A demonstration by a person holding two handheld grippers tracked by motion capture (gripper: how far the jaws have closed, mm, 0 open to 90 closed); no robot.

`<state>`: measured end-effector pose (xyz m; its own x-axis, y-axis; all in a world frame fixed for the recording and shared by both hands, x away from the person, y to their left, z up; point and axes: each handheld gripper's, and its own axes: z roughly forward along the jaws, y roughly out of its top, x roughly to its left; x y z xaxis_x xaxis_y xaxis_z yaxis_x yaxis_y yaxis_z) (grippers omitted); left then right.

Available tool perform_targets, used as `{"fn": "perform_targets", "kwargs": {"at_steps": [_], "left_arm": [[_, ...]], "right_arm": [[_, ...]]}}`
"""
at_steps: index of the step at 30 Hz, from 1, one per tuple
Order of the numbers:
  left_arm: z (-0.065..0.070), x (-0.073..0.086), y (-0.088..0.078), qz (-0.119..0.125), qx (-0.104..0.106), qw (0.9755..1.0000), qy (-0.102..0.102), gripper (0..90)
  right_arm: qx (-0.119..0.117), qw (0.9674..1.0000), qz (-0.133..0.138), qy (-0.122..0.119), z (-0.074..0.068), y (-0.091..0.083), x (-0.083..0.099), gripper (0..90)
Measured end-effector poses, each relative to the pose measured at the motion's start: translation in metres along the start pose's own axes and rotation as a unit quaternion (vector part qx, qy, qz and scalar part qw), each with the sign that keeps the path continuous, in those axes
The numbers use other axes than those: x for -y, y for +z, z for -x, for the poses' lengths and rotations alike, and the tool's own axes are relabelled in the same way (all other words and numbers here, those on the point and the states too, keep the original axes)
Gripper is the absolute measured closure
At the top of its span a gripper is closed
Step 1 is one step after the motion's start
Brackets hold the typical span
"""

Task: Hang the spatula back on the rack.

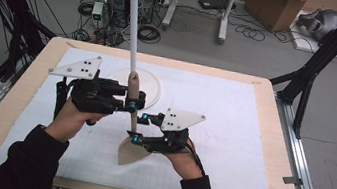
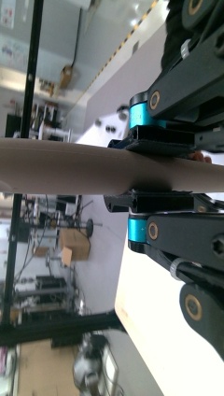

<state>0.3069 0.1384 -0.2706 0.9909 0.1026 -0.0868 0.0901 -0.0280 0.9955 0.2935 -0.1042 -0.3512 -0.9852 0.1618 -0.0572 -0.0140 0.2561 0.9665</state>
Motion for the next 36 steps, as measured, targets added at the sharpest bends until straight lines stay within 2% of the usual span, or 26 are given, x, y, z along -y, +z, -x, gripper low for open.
{"fn": "perform_targets", "kwargs": {"at_steps": [1,2,3,4,5,7,10,11,12,13,14,19,24,27,29,30,31,33,36], "left_arm": [[0.0,0.0,0.0,0.0,0.0,1.0,0.0,74.1],[0.0,0.001,0.0,0.002,0.004,1.0,0.0,74.1],[0.001,0.001,0.001,0.003,0.001,1.0,0.001,74.1],[0.001,0.001,0.001,0.003,0.001,1.0,0.001,74.0],[0.001,0.002,0.0,0.001,-0.003,1.0,0.003,74.0],[0.0,0.004,0.0,0.003,-0.028,0.9996,0.002,73.7],[0.002,0.007,0.0,0.009,-0.077,0.997,0.008,71.6],[0.002,0.008,0.0,0.01,-0.091,0.9958,0.006,67.3],[0.001,0.009,0.0,0.012,-0.103,0.9946,0.007,63.9],[0.001,0.009,0.0,0.012,-0.103,0.9946,0.007,62.3],[0.001,0.011,0.0,0.01,-0.121,0.9925,0.006,61.4],[-0.004,0.019,0.0,0.011,-0.131,0.9913,-0.012,59.5],[-0.006,0.022,0.003,-0.002,-0.123,0.9922,-0.017,73.9],[-0.007,0.022,0.003,-0.002,-0.119,0.9926,-0.023,74.7],[-0.007,0.021,0.003,0.001,-0.114,0.9931,-0.027,74.8],[-0.009,0.02,0.002,0.004,-0.115,0.9928,-0.034,74.9],[-0.01,0.02,0.001,0.006,-0.119,0.9922,-0.037,74.9],[-0.013,0.016,-0.002,0.006,-0.124,0.9917,-0.035,74.9],[-0.019,0.01,-0.006,0.008,-0.135,0.9902,-0.034,75.0]], "right_arm": [[0.0,1.0,0.0,0.0,0.0,0.0,0.0,59.6],[-0.016,0.9999,-0.004,0.004,0.001,0.003,0.001,69.3],[-0.02,0.9997,-0.008,0.007,0.002,0.004,0.001,74.4],[-0.024,0.9995,-0.011,0.02,0.002,0.005,0.002,78.0],[-0.023,0.9992,-0.012,0.03,0.003,0.007,0.003,78.3],[-0.016,0.9991,-0.013,0.037,0.001,0.009,0.004,78.6],[0.02,0.9984,-0.02,0.048,0.0,0.012,0.005,78.8],[0.032,0.9978,-0.024,0.052,0.0,0.012,0.006,78.8],[0.044,0.997,-0.028,0.058,0.0,0.013,0.006,78.8],[0.055,0.996,-0.027,0.064,0.0,0.014,0.007,78.9],[0.065,0.995,-0.028,0.071,0.001,0.014,0.008,78.9],[0.086,0.9922,-0.028,0.085,0.003,0.015,0.011,78.9],[0.095,0.9913,-0.033,0.085,0.001,0.016,0.01,78.9],[0.099,0.9907,-0.037,0.086,0.001,0.016,0.011,78.9],[0.102,0.9905,-0.037,0.085,-0.001,0.015,0.009,77.6],[0.104,0.9906,-0.036,0.082,-0.001,0.014,0.009,71.3],[0.109,0.9898,-0.036,0.085,-0.002,0.013,0.008,60.1],[0.121,0.9885,-0.034,0.084,-0.002,0.008,0.009,51.2],[0.151,0.9851,-0.046,0.068,-0.003,-0.004,0.009,39.6]]}}
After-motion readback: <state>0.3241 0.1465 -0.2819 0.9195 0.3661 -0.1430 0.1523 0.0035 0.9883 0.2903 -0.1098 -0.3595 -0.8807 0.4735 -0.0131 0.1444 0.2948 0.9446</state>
